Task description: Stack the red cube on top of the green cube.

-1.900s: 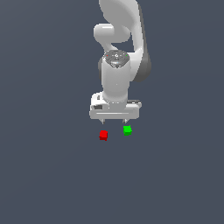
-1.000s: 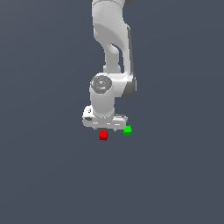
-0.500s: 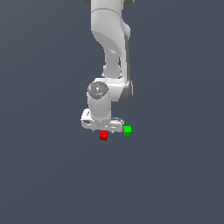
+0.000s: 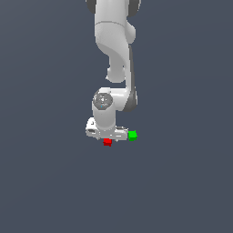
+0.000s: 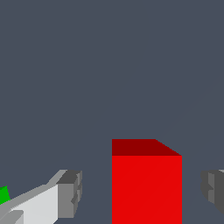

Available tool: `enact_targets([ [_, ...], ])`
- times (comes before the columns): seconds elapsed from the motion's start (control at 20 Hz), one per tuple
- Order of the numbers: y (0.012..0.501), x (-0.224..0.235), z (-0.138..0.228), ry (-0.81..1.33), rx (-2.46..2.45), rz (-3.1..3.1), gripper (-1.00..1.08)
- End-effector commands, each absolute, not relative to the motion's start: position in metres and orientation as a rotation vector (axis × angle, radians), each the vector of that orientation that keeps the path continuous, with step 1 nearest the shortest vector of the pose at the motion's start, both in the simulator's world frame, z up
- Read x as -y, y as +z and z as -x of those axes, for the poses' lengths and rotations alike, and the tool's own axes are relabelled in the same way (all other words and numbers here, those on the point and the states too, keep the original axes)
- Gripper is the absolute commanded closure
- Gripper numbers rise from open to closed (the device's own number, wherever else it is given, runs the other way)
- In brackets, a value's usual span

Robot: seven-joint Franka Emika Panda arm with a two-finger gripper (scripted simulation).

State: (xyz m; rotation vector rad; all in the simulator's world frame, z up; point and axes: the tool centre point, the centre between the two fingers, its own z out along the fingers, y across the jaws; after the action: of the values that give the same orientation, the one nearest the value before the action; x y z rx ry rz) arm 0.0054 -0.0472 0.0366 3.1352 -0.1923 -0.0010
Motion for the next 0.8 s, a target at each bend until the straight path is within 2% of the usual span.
enact_targets([
  [0.0,0.0262,0.0471,-0.0054,0.0,0.192,-3.135,-0.92],
  [0.25,0.0198,0.0472,-0.0066,0.0,0.192,-3.135,-0.92],
  [0.3,0.0198,0.0472,-0.0066,0.0,0.192,-3.135,1.08],
  [0.75,0.0198,0.0472,-0.0066,0.0,0.192,-3.135,1.08],
])
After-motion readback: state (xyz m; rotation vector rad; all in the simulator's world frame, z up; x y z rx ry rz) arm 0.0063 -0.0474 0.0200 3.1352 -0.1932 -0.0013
